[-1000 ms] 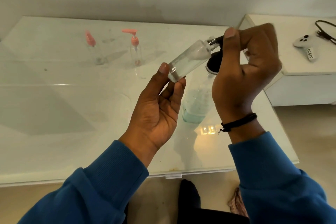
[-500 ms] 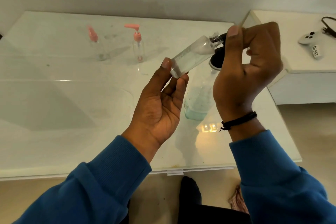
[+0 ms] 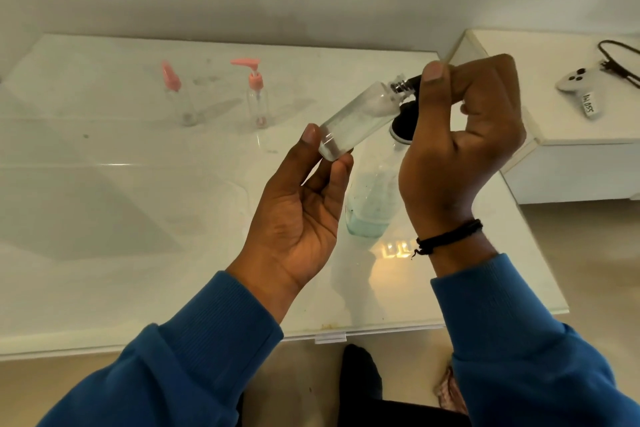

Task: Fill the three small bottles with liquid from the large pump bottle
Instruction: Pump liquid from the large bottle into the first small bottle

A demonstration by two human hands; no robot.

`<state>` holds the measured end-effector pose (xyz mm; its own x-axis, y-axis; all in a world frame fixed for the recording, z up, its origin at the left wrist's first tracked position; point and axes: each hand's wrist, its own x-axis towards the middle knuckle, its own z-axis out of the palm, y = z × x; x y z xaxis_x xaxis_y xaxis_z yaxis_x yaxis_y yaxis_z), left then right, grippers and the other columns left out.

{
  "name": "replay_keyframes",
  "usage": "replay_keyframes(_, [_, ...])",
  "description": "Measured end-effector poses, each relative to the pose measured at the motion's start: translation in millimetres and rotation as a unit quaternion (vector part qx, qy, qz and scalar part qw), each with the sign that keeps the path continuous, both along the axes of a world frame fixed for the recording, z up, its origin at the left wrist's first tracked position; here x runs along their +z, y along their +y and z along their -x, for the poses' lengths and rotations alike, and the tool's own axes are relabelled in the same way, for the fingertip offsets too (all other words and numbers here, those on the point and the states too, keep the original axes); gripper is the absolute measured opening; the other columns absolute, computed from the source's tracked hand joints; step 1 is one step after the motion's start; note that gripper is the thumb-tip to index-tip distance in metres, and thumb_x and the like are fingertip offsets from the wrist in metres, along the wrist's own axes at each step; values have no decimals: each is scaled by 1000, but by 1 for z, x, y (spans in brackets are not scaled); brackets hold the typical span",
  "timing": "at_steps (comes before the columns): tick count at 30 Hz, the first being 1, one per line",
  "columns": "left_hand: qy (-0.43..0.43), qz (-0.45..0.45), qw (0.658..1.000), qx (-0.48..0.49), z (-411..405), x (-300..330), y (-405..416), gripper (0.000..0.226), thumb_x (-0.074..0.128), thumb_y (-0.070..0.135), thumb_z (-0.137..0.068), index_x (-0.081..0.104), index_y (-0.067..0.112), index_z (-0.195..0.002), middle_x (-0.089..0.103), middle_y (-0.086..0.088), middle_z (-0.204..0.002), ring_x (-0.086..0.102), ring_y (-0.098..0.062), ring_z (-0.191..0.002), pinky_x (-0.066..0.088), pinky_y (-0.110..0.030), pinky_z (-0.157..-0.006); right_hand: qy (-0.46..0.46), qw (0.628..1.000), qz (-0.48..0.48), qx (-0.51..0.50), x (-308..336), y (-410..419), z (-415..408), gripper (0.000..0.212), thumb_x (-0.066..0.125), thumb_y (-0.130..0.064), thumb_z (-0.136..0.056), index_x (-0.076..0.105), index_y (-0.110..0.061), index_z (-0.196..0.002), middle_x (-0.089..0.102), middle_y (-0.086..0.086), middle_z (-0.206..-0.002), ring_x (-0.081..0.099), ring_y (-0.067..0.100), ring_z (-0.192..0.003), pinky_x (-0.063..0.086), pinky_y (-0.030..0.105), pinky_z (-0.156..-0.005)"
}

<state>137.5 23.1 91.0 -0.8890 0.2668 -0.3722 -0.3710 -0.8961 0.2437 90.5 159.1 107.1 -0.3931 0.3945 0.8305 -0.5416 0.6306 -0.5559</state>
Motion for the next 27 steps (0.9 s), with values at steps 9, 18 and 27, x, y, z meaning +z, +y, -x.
replay_keyframes(9, [1, -2, 1000, -1, 0, -1, 0, 67, 80, 19, -67, 64, 5, -130, 70, -20, -118, 71, -19, -83, 61, -21, -66, -6, 1000, -9, -13, 8, 0, -1, 33, 62, -11, -96, 60, 1, -66, 56, 16, -66, 48, 27, -67, 34, 30, -63])
replay_keyframes(18, [0, -4, 1000, -6, -1, -4, -2, 65, 77, 18, -72, 62, 4, -133, 69, -21, -119, 71, -21, -86, 61, -21, -69, -11, 1000, -12, -17, 7, 0, -3, 33, 62, -11, -97, 62, 2, -67, 59, 15, -67, 49, 25, -68, 35, 27, -65])
replay_keyframes(27, [-4, -22, 1000, -14, -3, -9, -2, 63, 73, 17, -78, 57, 3, -137, 69, -22, -119, 72, -24, -90, 62, -24, -69, -3, 1000, -20, -9, 7, -2, -4, 25, 65, -11, -95, 65, -2, -72, 62, 12, -71, 50, 19, -71, 36, 20, -67])
